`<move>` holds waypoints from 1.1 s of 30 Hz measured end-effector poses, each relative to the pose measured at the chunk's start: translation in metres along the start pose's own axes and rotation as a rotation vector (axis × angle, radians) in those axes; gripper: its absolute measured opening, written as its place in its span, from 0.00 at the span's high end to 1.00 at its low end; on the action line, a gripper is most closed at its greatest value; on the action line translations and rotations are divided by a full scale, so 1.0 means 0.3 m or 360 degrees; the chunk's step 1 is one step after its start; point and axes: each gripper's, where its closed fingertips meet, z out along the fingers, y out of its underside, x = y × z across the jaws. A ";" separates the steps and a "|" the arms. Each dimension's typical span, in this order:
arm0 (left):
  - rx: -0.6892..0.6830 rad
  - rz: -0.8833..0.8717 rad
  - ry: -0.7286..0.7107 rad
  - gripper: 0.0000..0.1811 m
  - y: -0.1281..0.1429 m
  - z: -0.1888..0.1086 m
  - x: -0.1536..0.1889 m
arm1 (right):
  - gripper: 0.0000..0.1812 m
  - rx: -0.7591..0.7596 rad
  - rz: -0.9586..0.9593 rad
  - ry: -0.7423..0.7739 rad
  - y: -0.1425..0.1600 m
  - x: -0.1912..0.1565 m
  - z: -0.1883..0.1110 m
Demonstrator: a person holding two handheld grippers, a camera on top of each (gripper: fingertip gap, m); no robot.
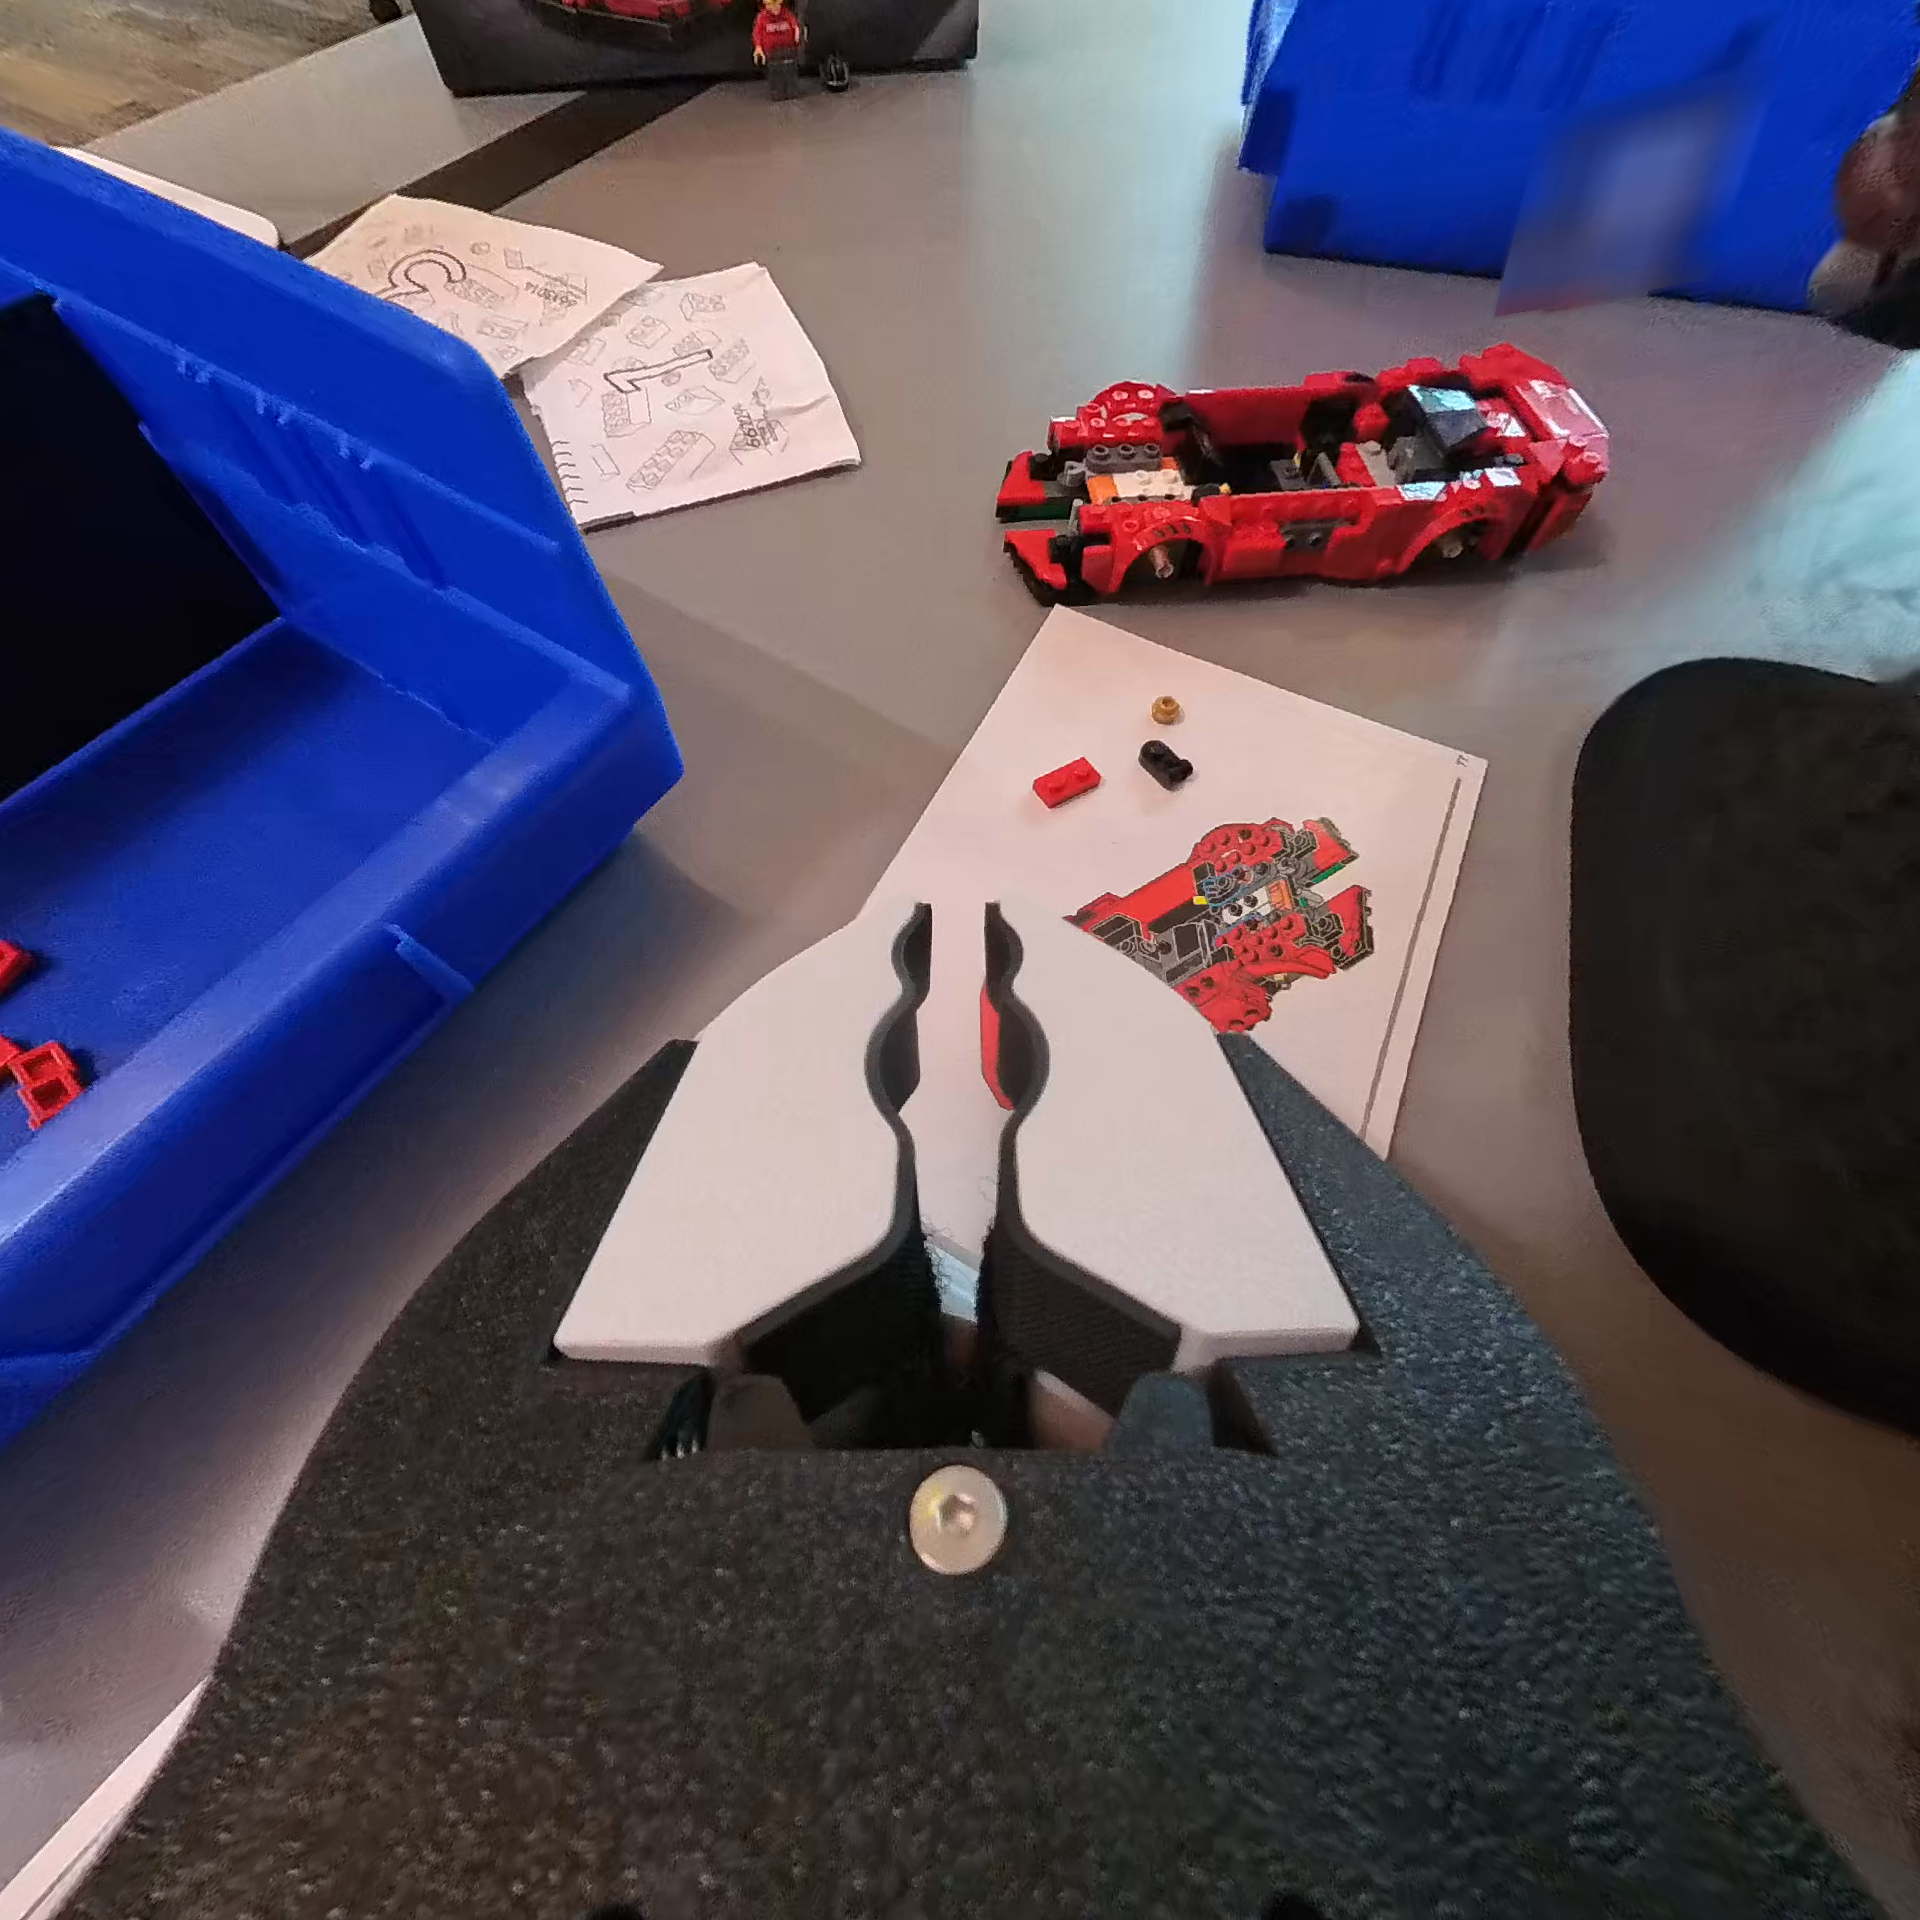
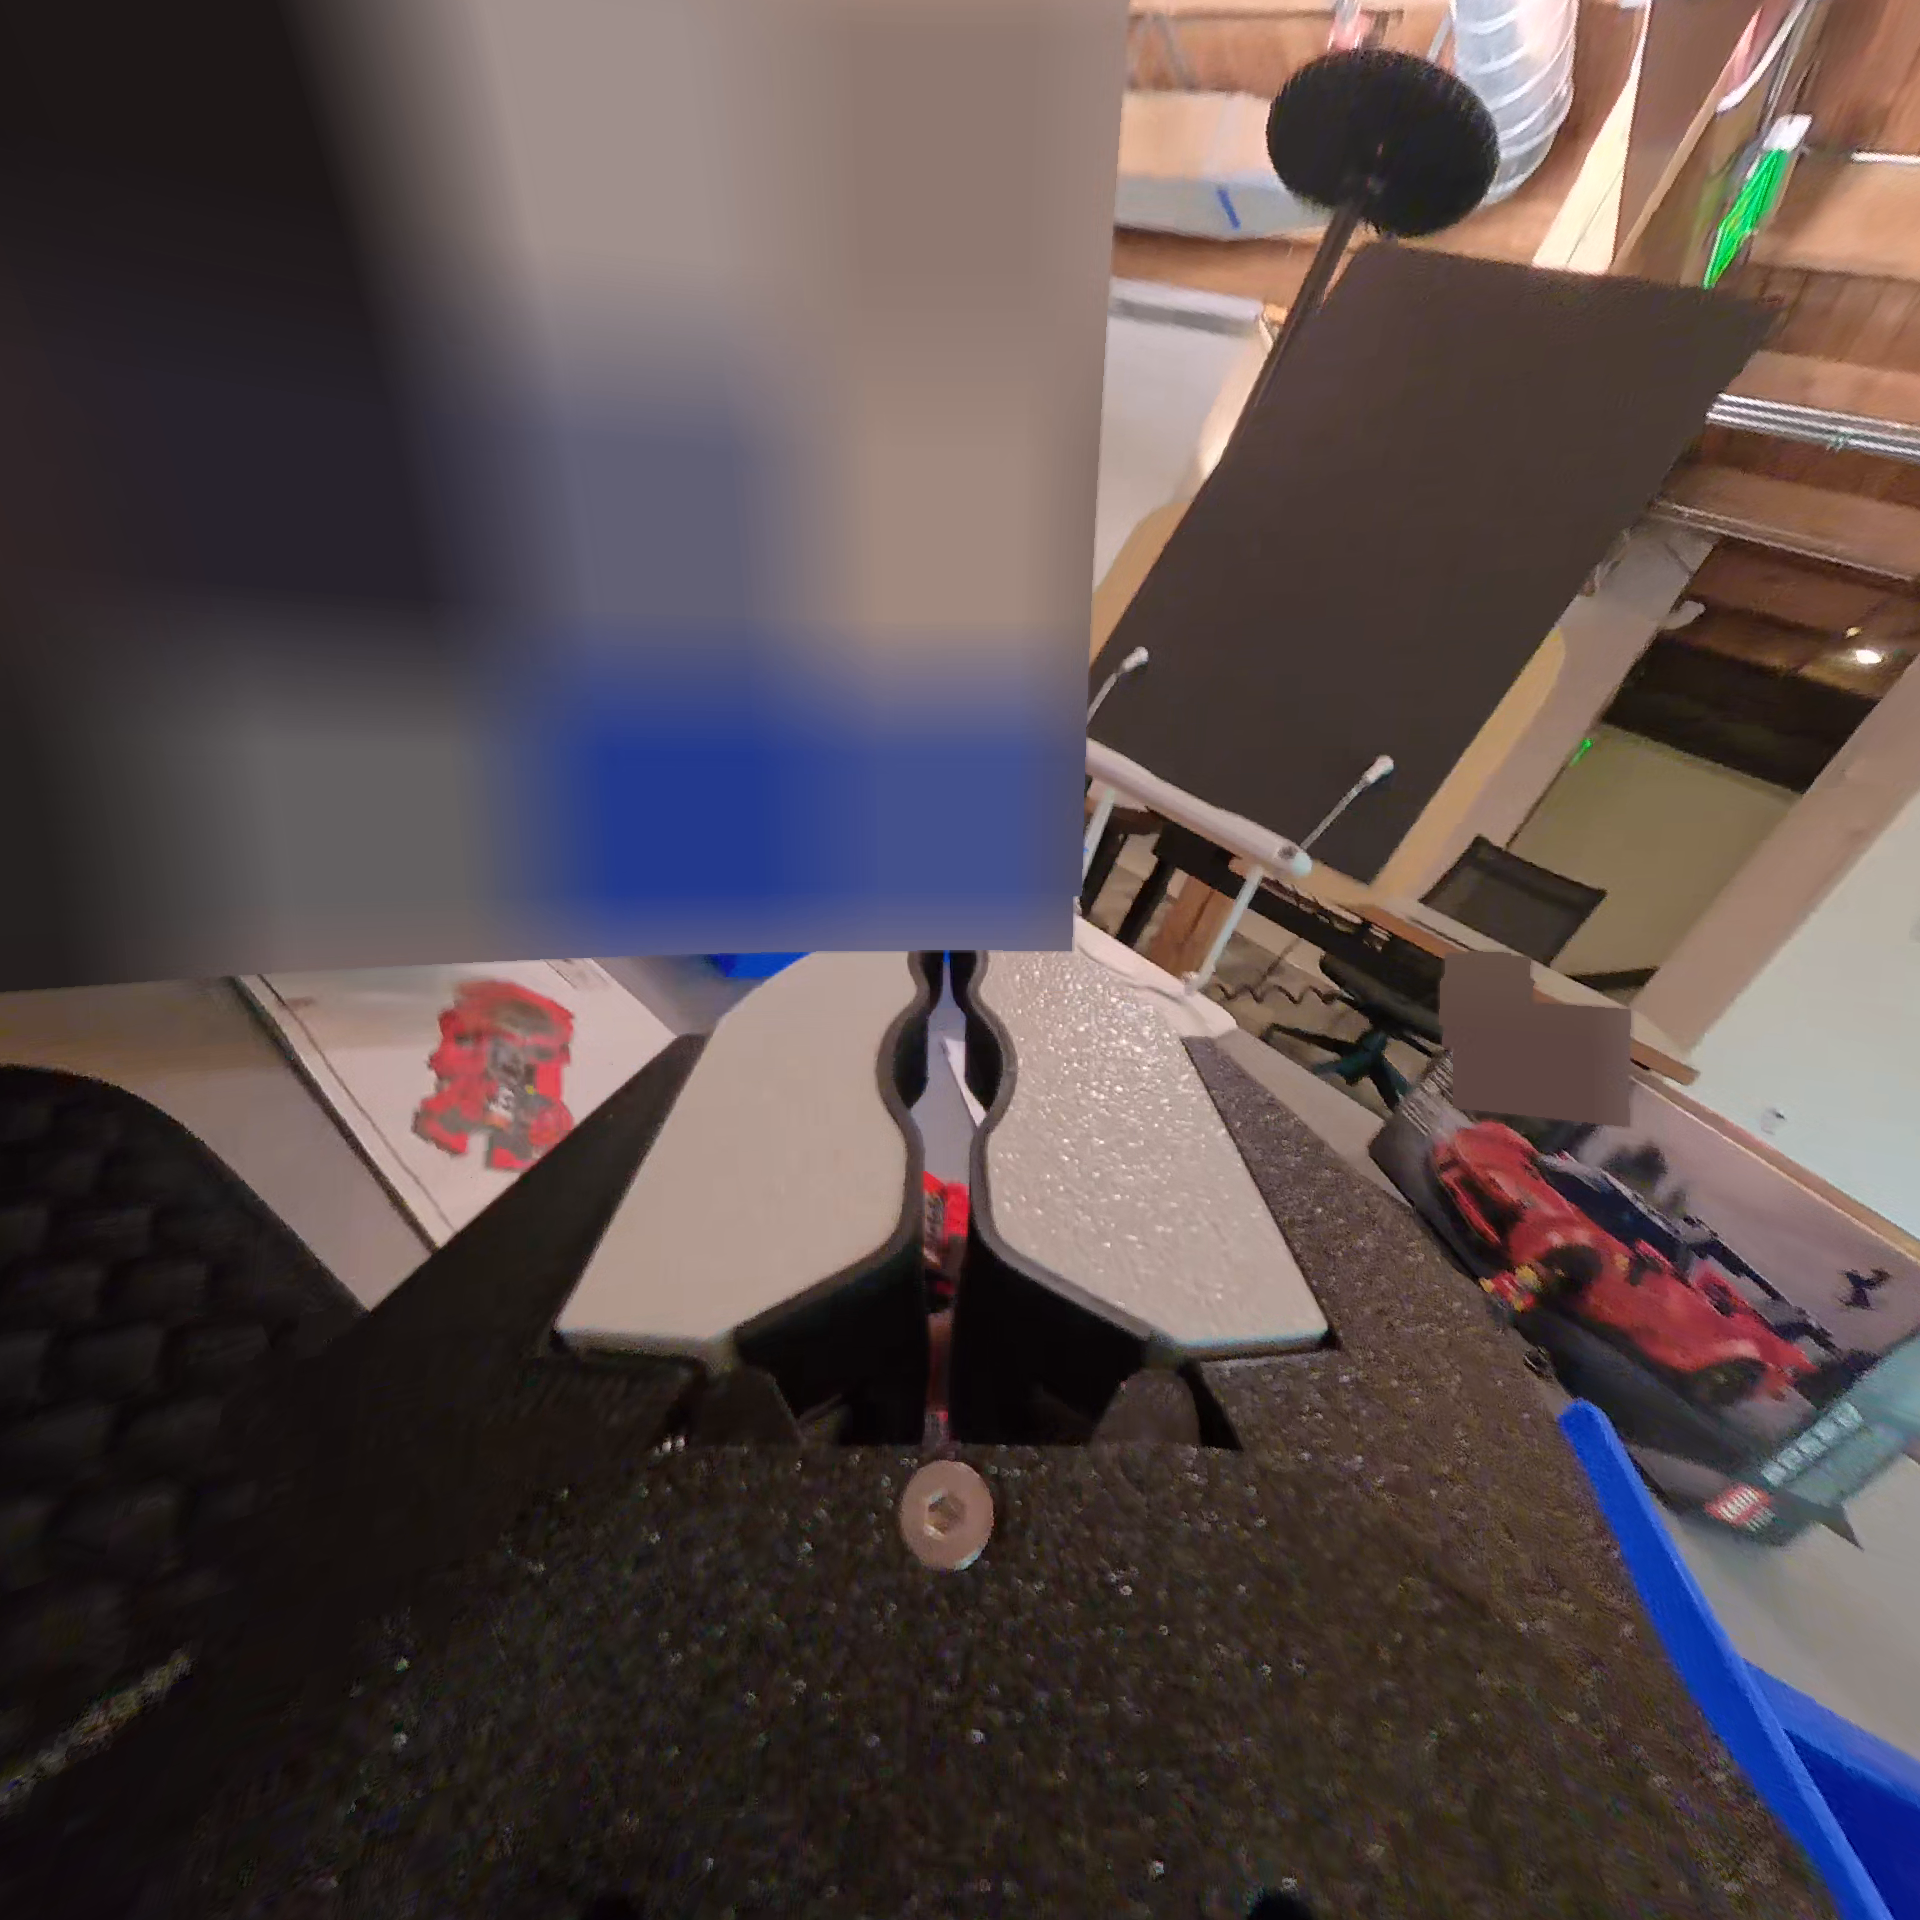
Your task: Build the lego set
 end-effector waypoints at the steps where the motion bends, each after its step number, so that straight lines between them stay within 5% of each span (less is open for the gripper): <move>1: 0.0007 -0.0002 0.0000 0.95 -0.002 0.000 -0.002 | 1.00 -0.0020 -0.0003 0.0033 0.022 0.013 -0.002; 10: 0.0110 -0.0062 -0.0018 0.95 -0.026 -0.011 -0.027 | 0.98 -0.0149 0.0174 0.0175 0.181 0.079 -0.021; 33: 0.0245 -0.0181 0.0139 0.98 -0.053 -0.026 -0.003 | 1.00 0.0013 0.0617 0.0256 0.217 0.166 -0.047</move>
